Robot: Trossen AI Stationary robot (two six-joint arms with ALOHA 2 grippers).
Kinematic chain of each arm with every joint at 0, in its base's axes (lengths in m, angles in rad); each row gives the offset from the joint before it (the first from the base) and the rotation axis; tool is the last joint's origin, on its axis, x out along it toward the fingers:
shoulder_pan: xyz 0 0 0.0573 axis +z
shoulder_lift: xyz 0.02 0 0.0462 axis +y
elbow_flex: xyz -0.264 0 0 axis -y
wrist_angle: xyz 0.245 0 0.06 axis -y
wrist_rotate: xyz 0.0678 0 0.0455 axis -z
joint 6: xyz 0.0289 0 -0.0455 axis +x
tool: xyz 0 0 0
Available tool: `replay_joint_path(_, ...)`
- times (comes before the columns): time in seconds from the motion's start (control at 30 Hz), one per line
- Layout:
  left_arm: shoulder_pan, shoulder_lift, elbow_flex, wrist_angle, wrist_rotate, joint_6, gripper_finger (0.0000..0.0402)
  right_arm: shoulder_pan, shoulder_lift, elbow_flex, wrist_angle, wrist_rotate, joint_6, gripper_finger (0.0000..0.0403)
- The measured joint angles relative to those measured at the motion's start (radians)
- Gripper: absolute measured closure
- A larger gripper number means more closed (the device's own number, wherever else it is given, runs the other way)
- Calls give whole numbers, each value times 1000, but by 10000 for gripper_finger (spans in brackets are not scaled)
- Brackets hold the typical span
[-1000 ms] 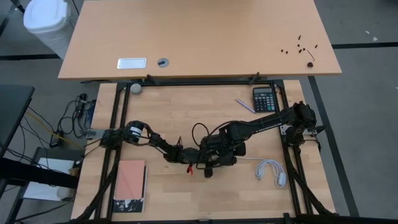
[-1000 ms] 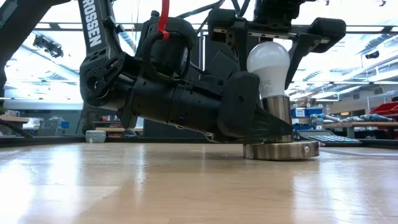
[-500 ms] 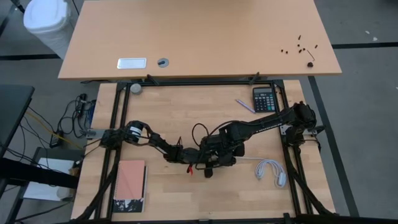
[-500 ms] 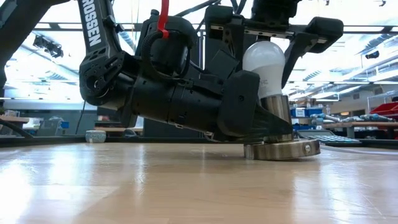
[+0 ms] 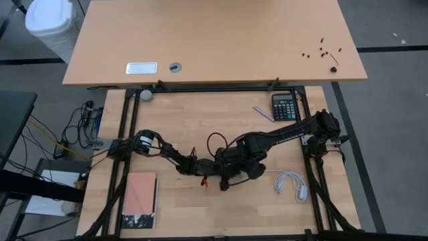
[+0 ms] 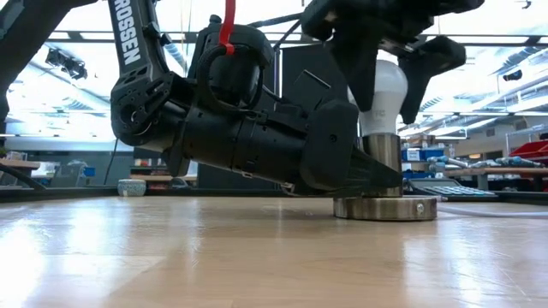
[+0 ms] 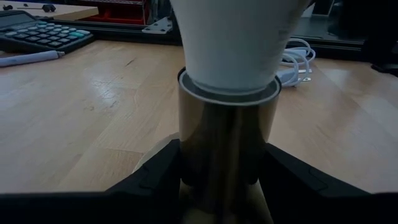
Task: Screw lightbulb
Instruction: Remove the lightbulb from the lamp
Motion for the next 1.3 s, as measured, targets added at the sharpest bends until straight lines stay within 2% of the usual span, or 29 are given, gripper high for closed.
replay_joint_path(0.37,0,0,0,0,1,0,212,0,0,0,9,-7,-389,98)
replay_joint_path(0.53,0,0,0,-1,2,0,212,4,0,0,-36,-55,-543,100)
replay_joint_path(0.73,0,0,0,-1,2,0,212,12,0,0,-93,-76,-805,98)
replay_joint_path(0.97,0,0,0,-2,2,0,212,18,0,0,-93,-75,-884,100)
replay_joint_path(1.17,-3,-1,0,0,12,6,212,39,-1,0,-98,-67,-1240,96)
replay_joint_path(1.3,-3,-1,0,5,12,6,212,41,-2,0,-85,-66,-1251,98)
